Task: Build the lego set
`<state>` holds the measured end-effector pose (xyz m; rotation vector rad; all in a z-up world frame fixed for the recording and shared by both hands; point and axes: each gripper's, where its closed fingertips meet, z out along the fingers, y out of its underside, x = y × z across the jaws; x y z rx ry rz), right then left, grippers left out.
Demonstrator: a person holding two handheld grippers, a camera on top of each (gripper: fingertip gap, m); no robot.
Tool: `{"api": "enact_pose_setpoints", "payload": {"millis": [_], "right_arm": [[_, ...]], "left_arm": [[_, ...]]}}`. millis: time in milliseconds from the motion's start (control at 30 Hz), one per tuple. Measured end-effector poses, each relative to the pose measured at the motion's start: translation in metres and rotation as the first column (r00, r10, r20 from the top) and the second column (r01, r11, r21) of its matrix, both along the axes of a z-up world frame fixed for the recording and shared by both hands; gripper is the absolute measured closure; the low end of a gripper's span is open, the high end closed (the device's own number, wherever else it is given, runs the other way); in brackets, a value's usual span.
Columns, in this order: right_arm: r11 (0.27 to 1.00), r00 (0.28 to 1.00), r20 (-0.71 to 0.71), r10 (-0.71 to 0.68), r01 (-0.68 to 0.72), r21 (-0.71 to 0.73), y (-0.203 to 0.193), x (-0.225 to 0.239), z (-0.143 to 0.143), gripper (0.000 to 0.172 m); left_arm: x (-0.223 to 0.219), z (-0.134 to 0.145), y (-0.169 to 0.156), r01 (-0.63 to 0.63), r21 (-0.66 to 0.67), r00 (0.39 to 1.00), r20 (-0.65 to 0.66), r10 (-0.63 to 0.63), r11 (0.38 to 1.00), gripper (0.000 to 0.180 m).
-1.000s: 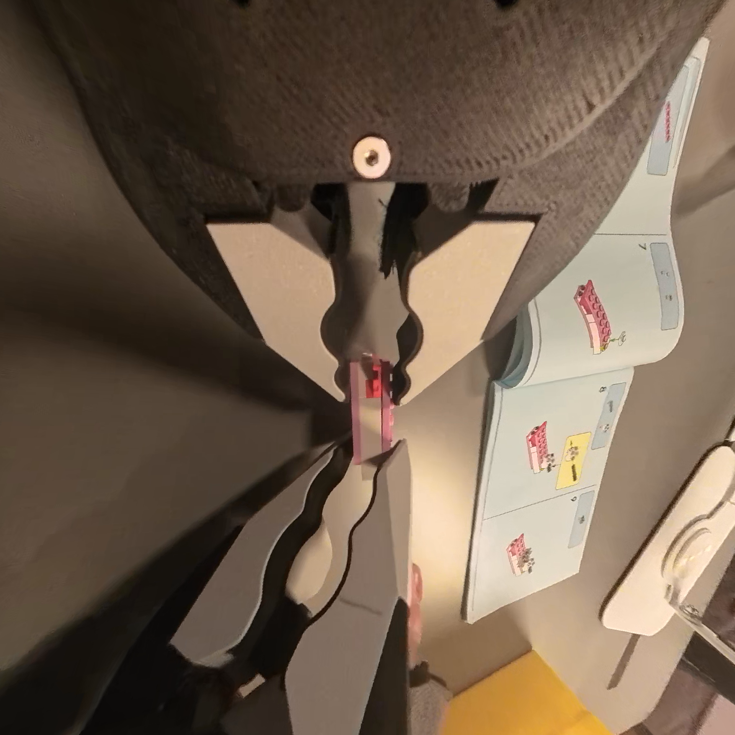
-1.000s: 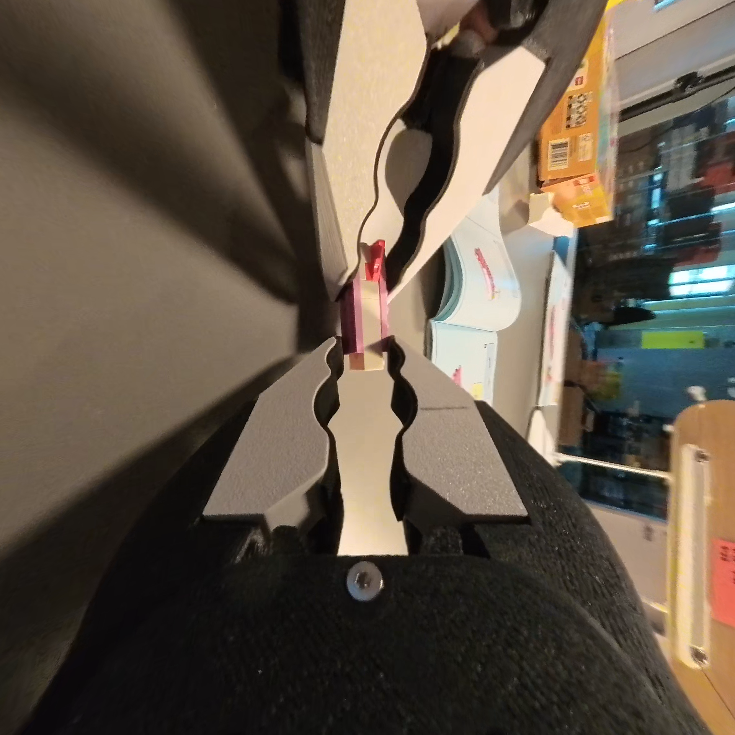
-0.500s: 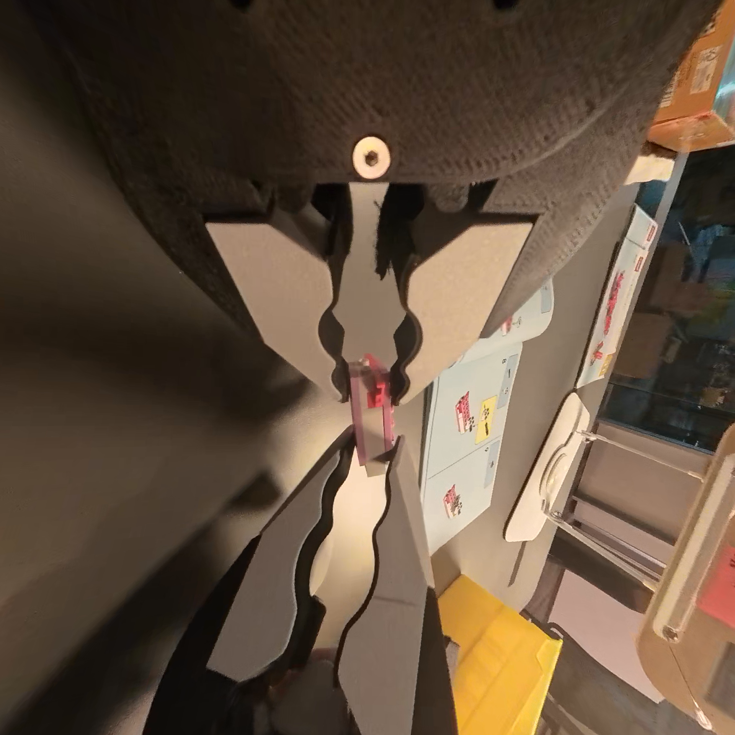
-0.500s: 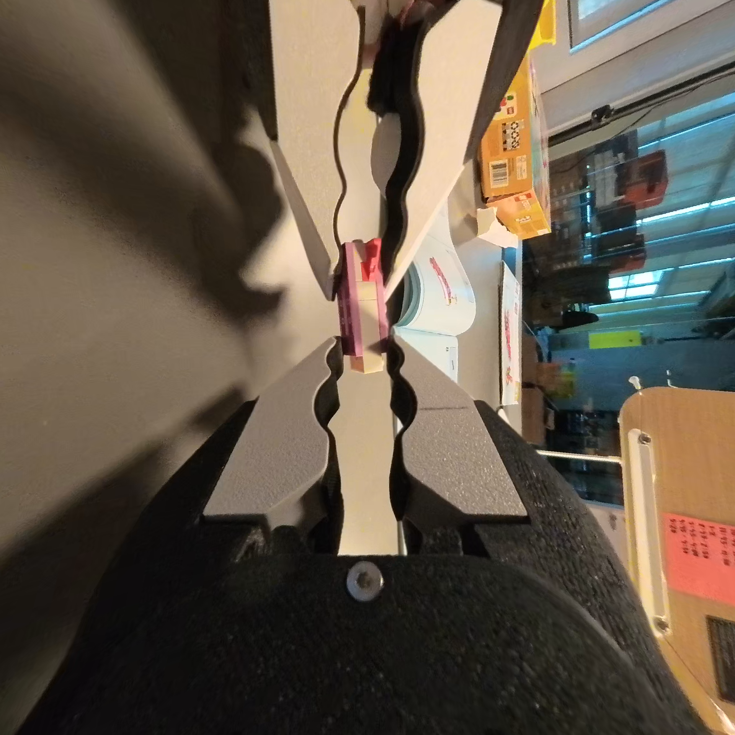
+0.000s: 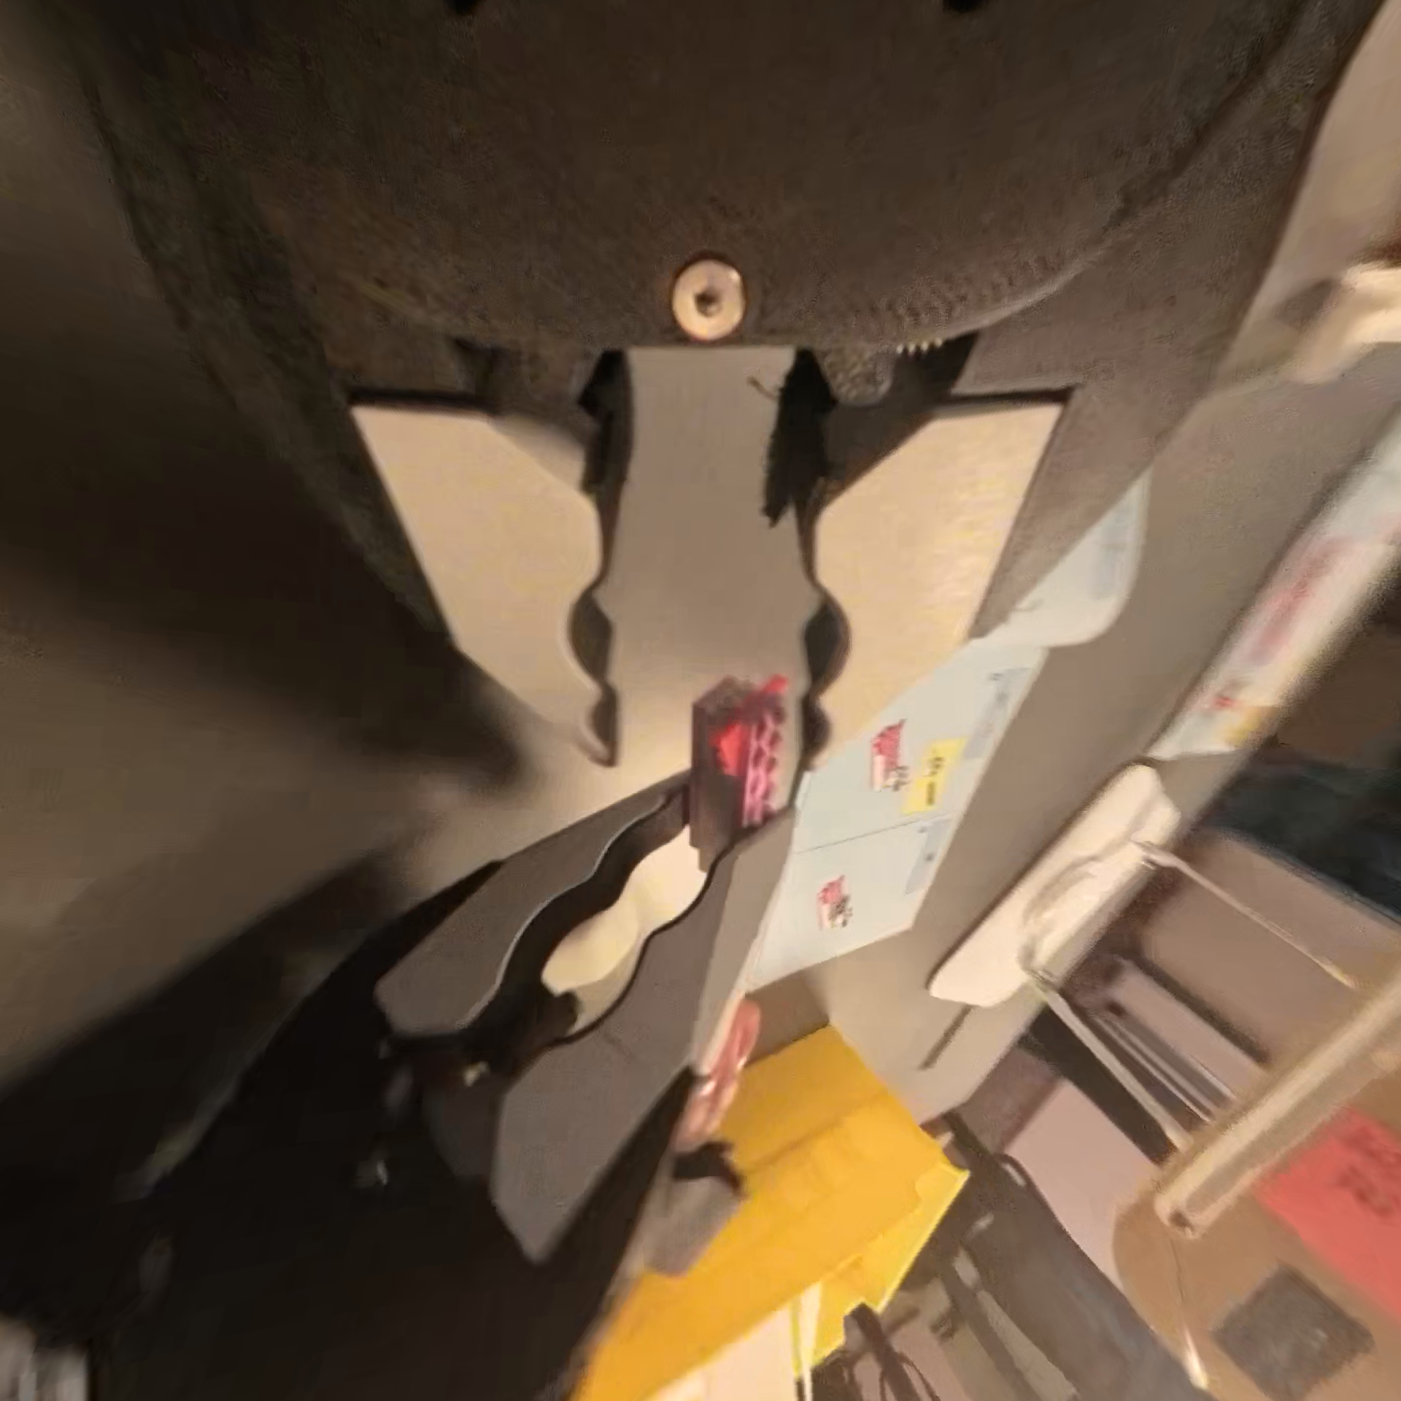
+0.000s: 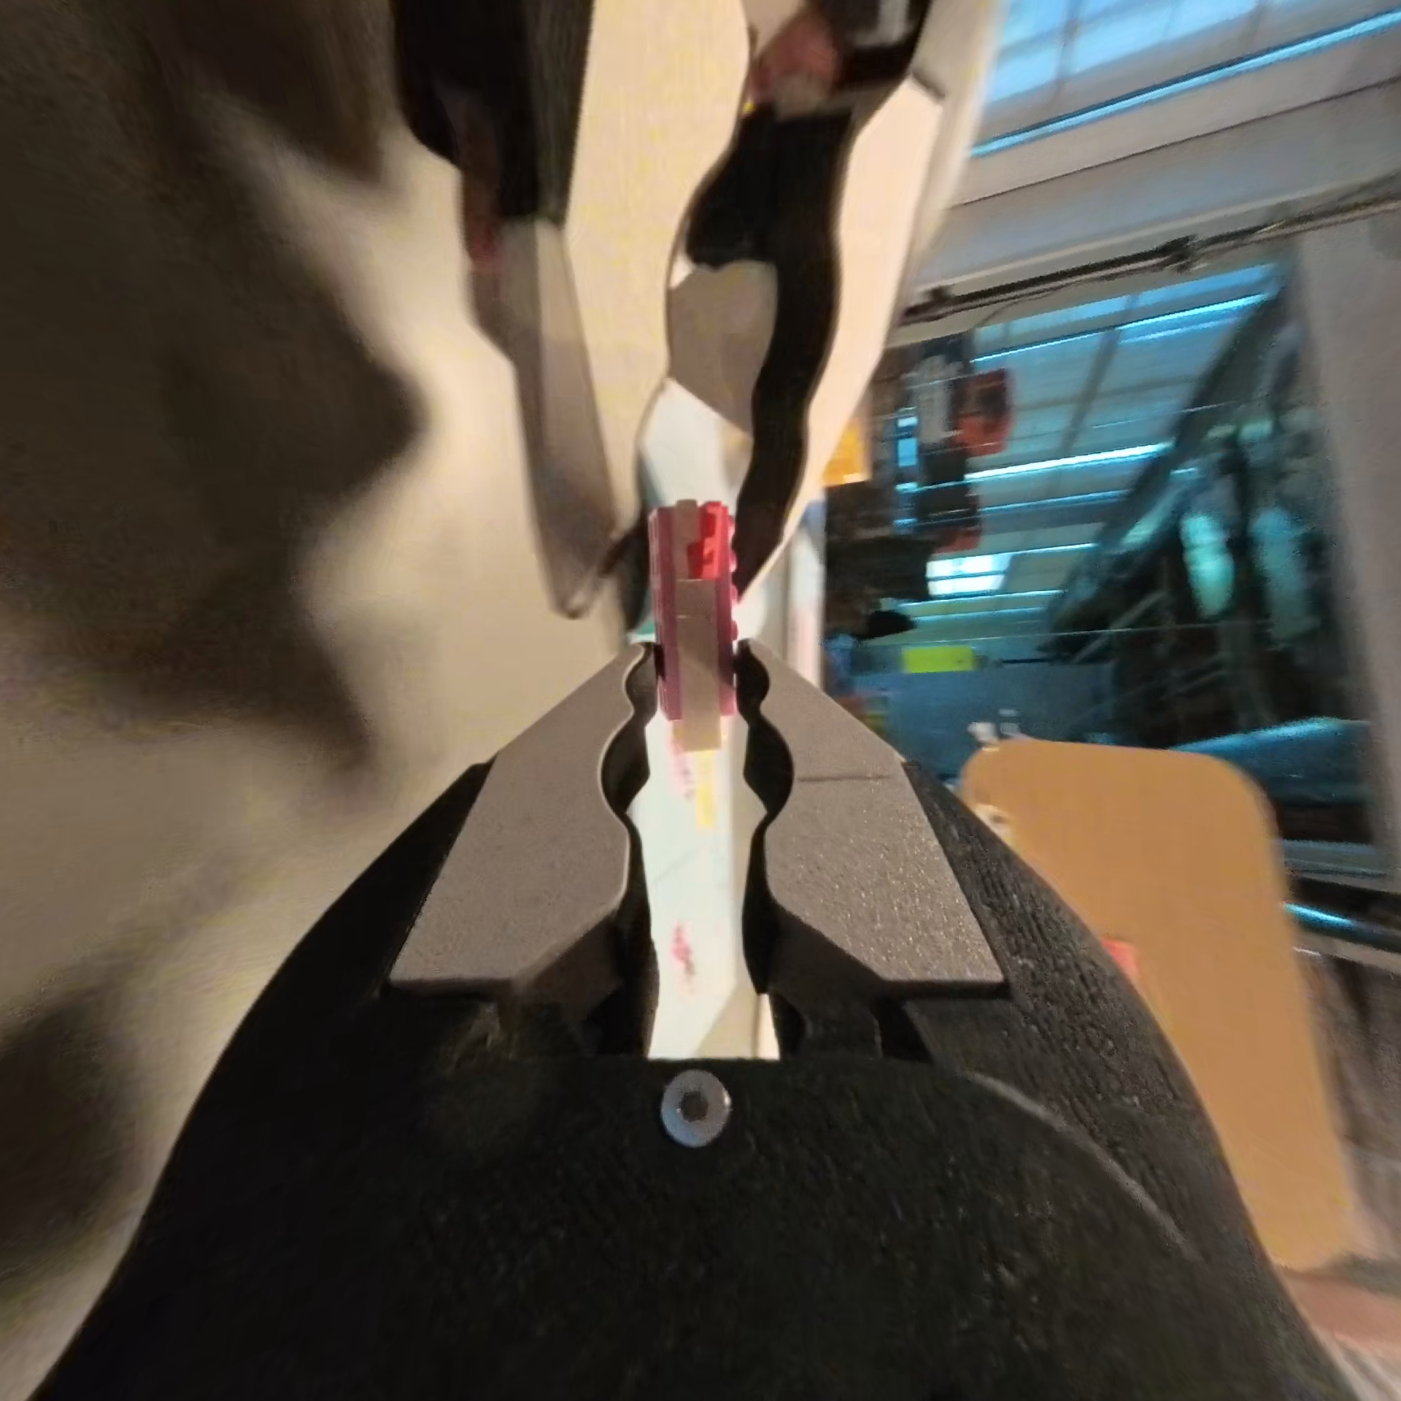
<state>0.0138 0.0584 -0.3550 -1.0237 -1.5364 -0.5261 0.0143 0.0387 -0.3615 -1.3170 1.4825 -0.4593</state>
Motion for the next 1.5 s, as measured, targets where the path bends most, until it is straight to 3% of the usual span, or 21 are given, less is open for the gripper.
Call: {"api": "enact_pose_setpoints", "payload": {"millis": [33,100,167,300,467,533,633,733,800,900,1033,1200,1300,1400,1500], "right_arm": [[0.997,1.0,-0.009,0.011,-0.01,0.072,0.0,0.0,0.008,0.153],[0.981,1.0,-0.009,0.03,-0.028,0.191,-0.001,0.001,0.019,0.153],[0.962,0.999,0.012,0.035,-0.037,0.269,-0.002,0.001,0.024,0.153],[0.933,0.999,0.023,0.034,-0.04,0.358,-0.003,0.0,0.032,0.152],[0.927,0.998,0.055,0.037,-0.054,0.371,-0.003,-0.003,0.025,0.152],[0.941,0.999,0.037,0.038,-0.048,0.335,-0.001,-0.003,0.022,0.152],[0.99,0.999,0.0,0.041,-0.04,0.135,0.003,-0.001,0.002,0.152],[0.997,0.998,-0.043,0.049,-0.052,-0.055,0.004,0.009,-0.013,0.13],[0.977,0.991,-0.137,0.015,-0.043,-0.207,0.009,0.023,-0.017,0.12],[0.915,0.926,-0.367,-0.089,-0.07,-0.398,0.02,0.041,-0.009,0.121],[0.9,0.788,-0.601,-0.136,-0.154,-0.407,0.029,0.051,0.017,0.132],[0.945,0.772,-0.613,-0.166,-0.054,-0.324,0.041,0.065,0.021,0.137],[0.948,0.762,-0.618,-0.193,-0.017,-0.317,0.045,0.072,0.022,0.14],[0.951,0.722,-0.662,-0.202,-0.018,-0.31,0.047,0.079,0.029,0.14],[0.953,0.683,-0.702,-0.202,-0.028,-0.301,0.047,0.085,0.036,0.14]], "left_arm": [[0.0,0.003,0.001,-0.002,-0.102,0.999,0.047,0.007,0.995,0.116],[0.0,0.011,0.001,0.037,-0.275,0.99,0.142,0.003,0.961,0.106],[-0.002,0.019,0.0,0.088,-0.381,0.974,0.227,0.001,0.92,0.115],[-0.004,0.025,0.0,0.135,-0.437,0.958,0.287,-0.005,0.889,0.14],[-0.003,0.027,-0.004,0.166,-0.454,0.95,0.311,-0.019,0.875,0.147],[-0.003,0.025,-0.002,0.152,-0.469,0.954,0.298,-0.006,0.87,0.147],[-0.004,0.018,0.006,0.103,-0.504,0.967,0.253,0.032,0.858,0.147],[-0.01,0.007,0.013,0.038,-0.53,0.981,0.183,0.07,0.847,0.147],[-0.014,-0.003,0.013,0.009,-0.568,0.991,0.118,0.071,0.823,0.147],[-0.019,-0.019,0.007,-0.04,-0.602,0.998,0.017,0.064,0.797,0.147],[-0.027,-0.03,-0.001,-0.153,-0.539,0.988,-0.07,0.136,0.828,0.147],[-0.035,-0.047,0.0,-0.295,-0.416,0.952,-0.202,0.229,0.86,0.147],[-0.035,-0.046,0.001,-0.327,-0.409,0.943,-0.198,0.267,0.852,0.146],[-0.041,-0.044,0.009,-0.41,-0.365,0.912,-0.194,0.362,0.836,0.104],[-0.043,-0.047,-0.002,-0.406,-0.43,0.914,-0.194,0.356,0.807,0.096]]}}
